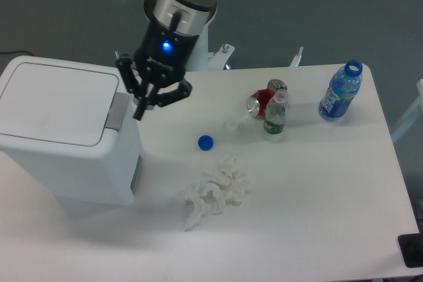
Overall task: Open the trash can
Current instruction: 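Lower the gripper onto the lid's hinge edge and press down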
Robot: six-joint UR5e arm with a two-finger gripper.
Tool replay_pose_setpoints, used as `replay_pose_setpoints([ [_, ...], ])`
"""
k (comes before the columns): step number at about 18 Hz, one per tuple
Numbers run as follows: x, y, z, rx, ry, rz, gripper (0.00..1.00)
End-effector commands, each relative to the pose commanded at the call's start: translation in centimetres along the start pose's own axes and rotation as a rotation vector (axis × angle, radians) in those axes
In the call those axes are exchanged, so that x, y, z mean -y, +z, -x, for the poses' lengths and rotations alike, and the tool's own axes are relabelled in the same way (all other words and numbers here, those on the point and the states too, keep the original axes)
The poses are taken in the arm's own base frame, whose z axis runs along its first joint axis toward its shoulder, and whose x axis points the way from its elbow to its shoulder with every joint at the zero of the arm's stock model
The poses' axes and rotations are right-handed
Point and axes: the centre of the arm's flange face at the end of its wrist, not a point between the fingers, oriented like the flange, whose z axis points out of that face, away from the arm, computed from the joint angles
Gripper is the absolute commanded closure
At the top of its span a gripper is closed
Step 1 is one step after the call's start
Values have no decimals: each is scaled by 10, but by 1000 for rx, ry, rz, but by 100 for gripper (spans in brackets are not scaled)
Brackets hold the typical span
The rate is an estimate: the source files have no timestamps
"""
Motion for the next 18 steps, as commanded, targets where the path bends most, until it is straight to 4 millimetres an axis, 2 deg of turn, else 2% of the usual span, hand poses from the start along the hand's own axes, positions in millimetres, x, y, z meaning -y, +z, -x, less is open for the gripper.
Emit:
replay_pose_setpoints([
  [4, -9, 17, -7, -29, -1, 45, 100],
  [18, -5, 9, -1, -14, -3, 29, 100],
])
